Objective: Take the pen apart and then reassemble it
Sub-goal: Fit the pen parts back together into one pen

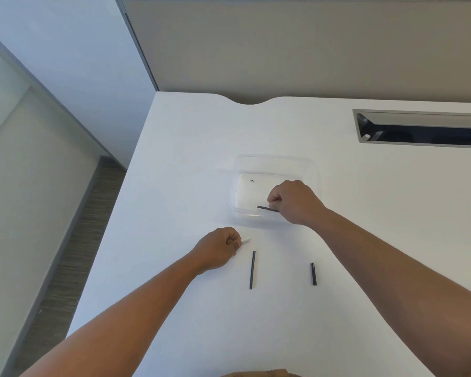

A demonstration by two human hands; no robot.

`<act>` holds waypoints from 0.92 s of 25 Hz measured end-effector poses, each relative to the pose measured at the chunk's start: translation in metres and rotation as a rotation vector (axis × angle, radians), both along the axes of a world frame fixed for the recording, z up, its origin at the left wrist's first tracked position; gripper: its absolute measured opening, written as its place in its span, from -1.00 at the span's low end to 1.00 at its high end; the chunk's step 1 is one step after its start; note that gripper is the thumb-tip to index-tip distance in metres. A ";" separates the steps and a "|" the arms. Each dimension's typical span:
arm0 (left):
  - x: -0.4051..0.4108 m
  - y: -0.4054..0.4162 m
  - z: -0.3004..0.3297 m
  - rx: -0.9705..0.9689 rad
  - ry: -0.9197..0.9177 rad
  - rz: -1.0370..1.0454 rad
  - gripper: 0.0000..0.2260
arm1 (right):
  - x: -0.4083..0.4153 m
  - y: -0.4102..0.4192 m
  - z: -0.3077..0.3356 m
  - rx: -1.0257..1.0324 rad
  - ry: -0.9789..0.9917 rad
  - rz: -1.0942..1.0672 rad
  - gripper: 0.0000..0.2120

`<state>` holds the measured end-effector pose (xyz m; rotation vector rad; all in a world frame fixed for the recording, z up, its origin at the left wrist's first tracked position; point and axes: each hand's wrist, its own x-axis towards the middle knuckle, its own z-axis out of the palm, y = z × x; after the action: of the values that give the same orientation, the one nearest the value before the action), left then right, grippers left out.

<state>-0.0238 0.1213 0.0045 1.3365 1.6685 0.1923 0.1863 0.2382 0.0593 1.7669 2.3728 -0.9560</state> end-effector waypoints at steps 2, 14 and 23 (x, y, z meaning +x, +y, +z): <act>0.001 -0.001 0.000 0.004 0.042 -0.025 -0.84 | 0.002 0.001 -0.002 -0.008 0.006 -0.013 -0.83; 0.005 -0.018 0.007 0.063 -0.024 0.042 -0.84 | 0.008 -0.053 0.017 0.337 0.287 -0.025 -0.85; 0.010 -0.052 0.013 0.081 -0.115 0.113 -0.84 | 0.015 -0.112 -0.006 0.264 0.333 -0.052 -0.92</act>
<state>-0.0142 0.0691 0.0174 1.2665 1.6543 0.3996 0.2018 0.1260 0.0528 1.8923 2.7840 -1.0593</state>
